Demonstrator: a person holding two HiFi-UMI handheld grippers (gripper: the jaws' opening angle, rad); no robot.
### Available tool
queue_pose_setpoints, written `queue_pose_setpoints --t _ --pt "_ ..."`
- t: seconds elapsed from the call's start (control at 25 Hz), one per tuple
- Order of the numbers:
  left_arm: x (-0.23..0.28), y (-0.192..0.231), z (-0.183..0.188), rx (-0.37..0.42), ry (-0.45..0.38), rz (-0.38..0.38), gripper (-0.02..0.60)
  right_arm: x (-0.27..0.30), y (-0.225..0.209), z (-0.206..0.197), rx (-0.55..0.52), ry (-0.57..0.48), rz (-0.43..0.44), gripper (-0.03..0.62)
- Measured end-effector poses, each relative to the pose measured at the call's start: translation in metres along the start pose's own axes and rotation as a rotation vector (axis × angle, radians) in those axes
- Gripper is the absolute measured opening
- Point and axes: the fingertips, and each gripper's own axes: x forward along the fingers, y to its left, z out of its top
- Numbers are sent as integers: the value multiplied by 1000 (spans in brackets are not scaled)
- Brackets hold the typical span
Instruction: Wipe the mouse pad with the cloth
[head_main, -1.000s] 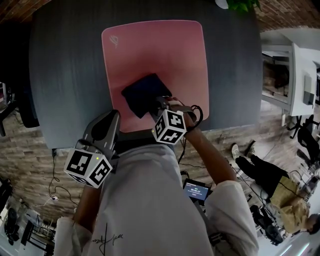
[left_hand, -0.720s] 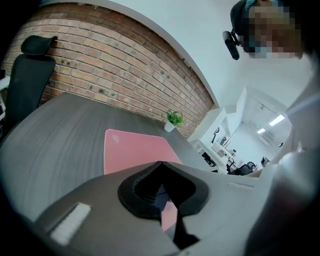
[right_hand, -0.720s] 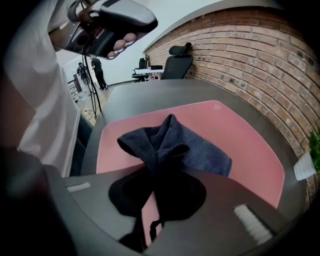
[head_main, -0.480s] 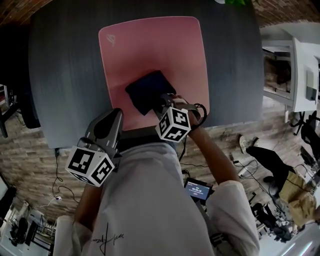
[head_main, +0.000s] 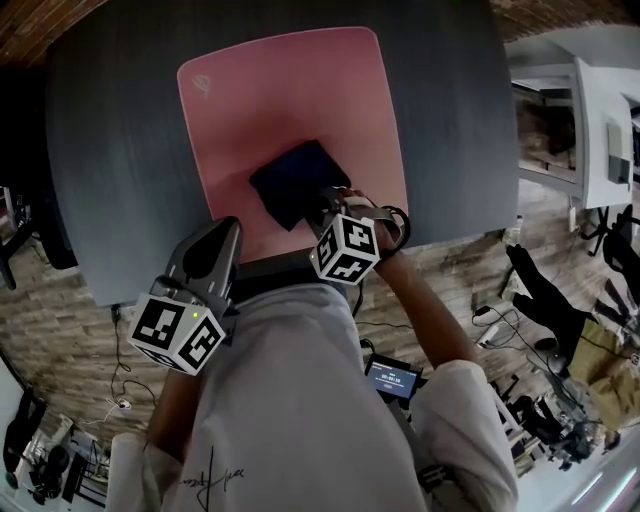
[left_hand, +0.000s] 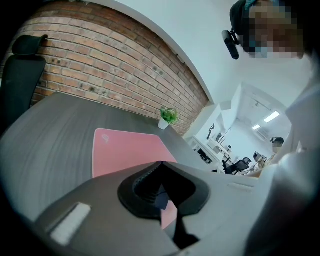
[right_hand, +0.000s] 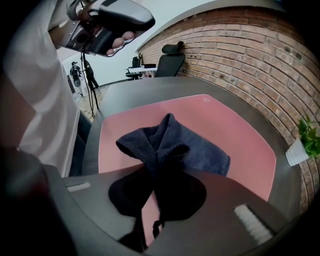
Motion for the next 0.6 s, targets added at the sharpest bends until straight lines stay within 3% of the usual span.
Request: queue_pose_setpoints --t 0.6 --pt "16 -15 6 27 24 -33 15 -14 -10 -23 61 9 -20 40"
